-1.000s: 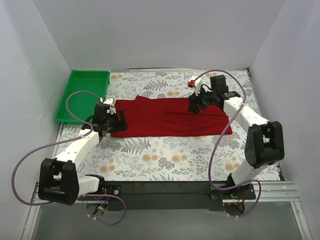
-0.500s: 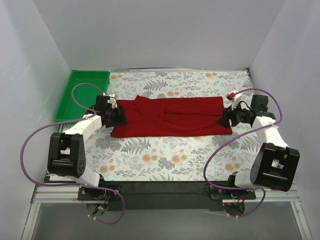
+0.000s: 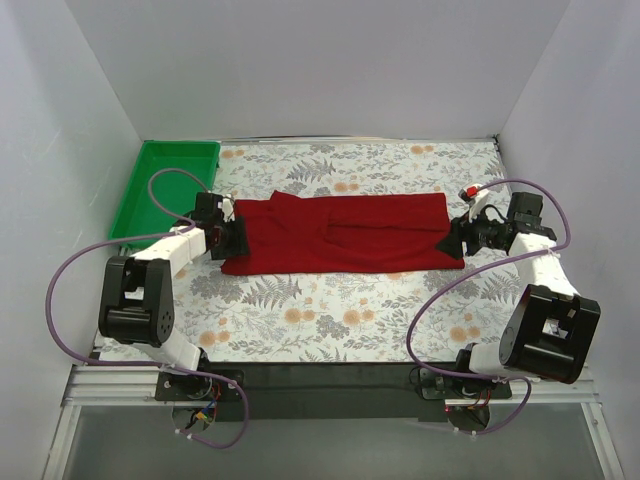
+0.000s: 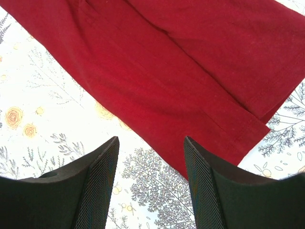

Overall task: Fold and stack the t-shirts
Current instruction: Fold the tshirt

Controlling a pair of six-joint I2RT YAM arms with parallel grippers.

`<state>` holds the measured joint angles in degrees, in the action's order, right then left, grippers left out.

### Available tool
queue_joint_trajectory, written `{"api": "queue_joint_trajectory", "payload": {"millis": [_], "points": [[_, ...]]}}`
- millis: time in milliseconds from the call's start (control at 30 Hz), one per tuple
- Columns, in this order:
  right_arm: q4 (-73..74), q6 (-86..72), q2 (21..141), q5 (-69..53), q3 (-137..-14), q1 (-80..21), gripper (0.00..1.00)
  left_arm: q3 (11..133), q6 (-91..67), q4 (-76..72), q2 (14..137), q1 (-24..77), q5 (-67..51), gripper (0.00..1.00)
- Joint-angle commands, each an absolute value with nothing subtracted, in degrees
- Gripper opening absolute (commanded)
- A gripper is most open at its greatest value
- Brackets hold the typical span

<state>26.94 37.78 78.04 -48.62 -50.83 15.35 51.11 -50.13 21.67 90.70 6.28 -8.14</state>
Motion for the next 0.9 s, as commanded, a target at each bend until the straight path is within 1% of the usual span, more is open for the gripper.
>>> {"api": "queue_joint_trajectory", "payload": {"millis": [0,100,133,267,333,367,467,733,867], "points": [[27.60,38.67,77.52,-51.15,-51.33,15.91,0.53,53.00,-49.57,22.59,90.53,6.24,-6.86,0.47],[27.69,38.67,77.52,-51.06,-51.24,16.08,0.53,53.00,-49.66,22.68,90.44,6.24,-7.38,0.41],[27.69,38.58,77.52,-51.15,-51.33,16.26,0.53,53.00,-49.66,22.76,90.53,6.33,-7.47,0.34],[27.77,38.67,77.43,-50.89,-51.33,16.61,0.53,53.00,-49.83,23.12,90.26,6.50,-7.12,0.22],[27.77,38.76,77.34,-50.54,-51.33,16.96,0.53,52.91,-49.92,23.29,89.83,6.59,-6.51,0.14],[27.86,38.76,77.26,-50.02,-51.33,17.14,0.53,52.82,-49.92,23.38,89.30,6.59,-6.42,0.08],[28.12,38.94,77.17,-47.04,-51.15,17.75,0.53,52.04,-50.27,23.82,87.11,6.59,-5.80,0.00],[28.21,35.51,79.80,-36.93,-50.36,19.95,0.52,49.92,-50.54,23.73,82.88,6.59,-7.47,0.00],[26.29,32.87,83.22,-31.91,-50.62,20.21,0.52,48.96,-50.63,23.20,81.83,6.68,-8.70,0.00]]}}
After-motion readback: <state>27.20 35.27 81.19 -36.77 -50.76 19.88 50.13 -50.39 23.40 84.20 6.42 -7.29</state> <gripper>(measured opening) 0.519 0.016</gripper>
